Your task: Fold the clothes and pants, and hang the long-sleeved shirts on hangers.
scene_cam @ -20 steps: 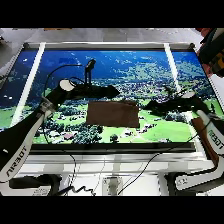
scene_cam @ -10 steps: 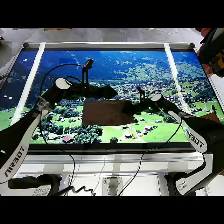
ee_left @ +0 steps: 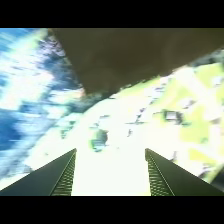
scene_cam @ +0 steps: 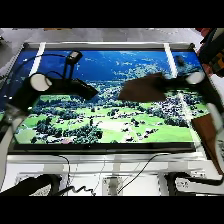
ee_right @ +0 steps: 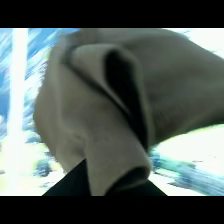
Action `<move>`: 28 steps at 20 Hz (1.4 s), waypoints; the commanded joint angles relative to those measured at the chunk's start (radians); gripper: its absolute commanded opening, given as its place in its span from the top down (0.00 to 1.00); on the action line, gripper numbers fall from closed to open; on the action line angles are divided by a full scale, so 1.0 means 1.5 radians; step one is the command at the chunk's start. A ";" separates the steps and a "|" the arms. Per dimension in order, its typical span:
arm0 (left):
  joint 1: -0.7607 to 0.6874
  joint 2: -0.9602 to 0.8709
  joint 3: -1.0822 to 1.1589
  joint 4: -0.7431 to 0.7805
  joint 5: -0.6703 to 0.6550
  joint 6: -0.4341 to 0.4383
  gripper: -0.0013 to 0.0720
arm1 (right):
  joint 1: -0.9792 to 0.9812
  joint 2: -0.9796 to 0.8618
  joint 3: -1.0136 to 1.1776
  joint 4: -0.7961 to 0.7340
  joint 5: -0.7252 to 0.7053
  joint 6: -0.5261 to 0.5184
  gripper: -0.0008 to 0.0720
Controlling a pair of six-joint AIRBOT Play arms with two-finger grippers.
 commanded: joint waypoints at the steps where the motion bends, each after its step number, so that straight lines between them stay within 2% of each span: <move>1: 0.002 0.078 0.000 0.100 0.000 0.000 0.35 | -0.166 0.097 0.005 -0.136 0.140 0.055 0.97; 3: 0.002 0.102 0.000 0.100 -0.001 0.000 0.35 | -0.270 0.132 0.004 -0.193 0.198 0.072 0.97; 5: 0.002 0.111 0.000 0.100 -0.001 0.000 0.35 | -0.379 0.158 0.003 -0.238 0.216 0.090 0.97; 9: 0.002 0.110 0.000 0.100 -0.001 0.000 0.35 | -0.581 0.174 -0.026 -0.266 0.247 0.104 0.97; 11: 0.002 0.110 0.000 0.100 -0.001 0.000 0.35 | -0.666 0.175 -0.049 -0.299 0.272 0.161 0.97; 14: 0.002 0.110 0.000 0.100 0.000 0.000 0.35 | -0.754 0.175 -0.104 -0.307 0.293 0.172 0.97; 15: 0.002 0.110 0.000 0.100 0.000 0.000 0.35 | -0.770 0.175 -0.127 -0.300 0.289 0.172 0.81; 16: 0.002 0.110 0.000 0.100 0.000 0.000 0.35 | -0.779 0.175 -0.152 -0.288 0.285 0.173 0.37; 17: 0.002 0.110 0.000 0.100 0.000 0.000 0.35 | -0.777 0.175 -0.172 -0.283 0.279 0.173 0.06; 18: 0.002 0.110 0.000 0.100 0.000 0.000 0.35 | -0.769 0.175 -0.191 -0.272 0.266 0.172 0.05; 19: 0.002 0.110 0.000 0.100 0.000 0.000 0.35 | -0.756 0.175 -0.204 -0.267 0.254 0.169 0.05; 20: 0.002 0.110 0.000 0.100 0.000 0.000 0.35 | -0.739 0.175 -0.207 -0.268 0.246 0.168 0.11; 23: 0.002 0.110 0.000 0.100 0.000 0.000 0.35 | -0.665 0.175 -0.190 -0.267 0.226 0.167 0.86; 24: 0.002 0.110 0.000 0.100 0.000 0.000 0.35 | -0.633 0.175 -0.178 -0.267 0.219 0.165 0.97; 26: 0.002 0.110 0.000 0.100 0.000 0.000 0.35 | -0.552 0.176 -0.146 -0.246 0.205 0.126 0.97; 28: 0.002 0.110 0.000 0.100 0.000 0.000 0.35 | -0.465 0.176 -0.112 -0.188 0.177 0.057 0.97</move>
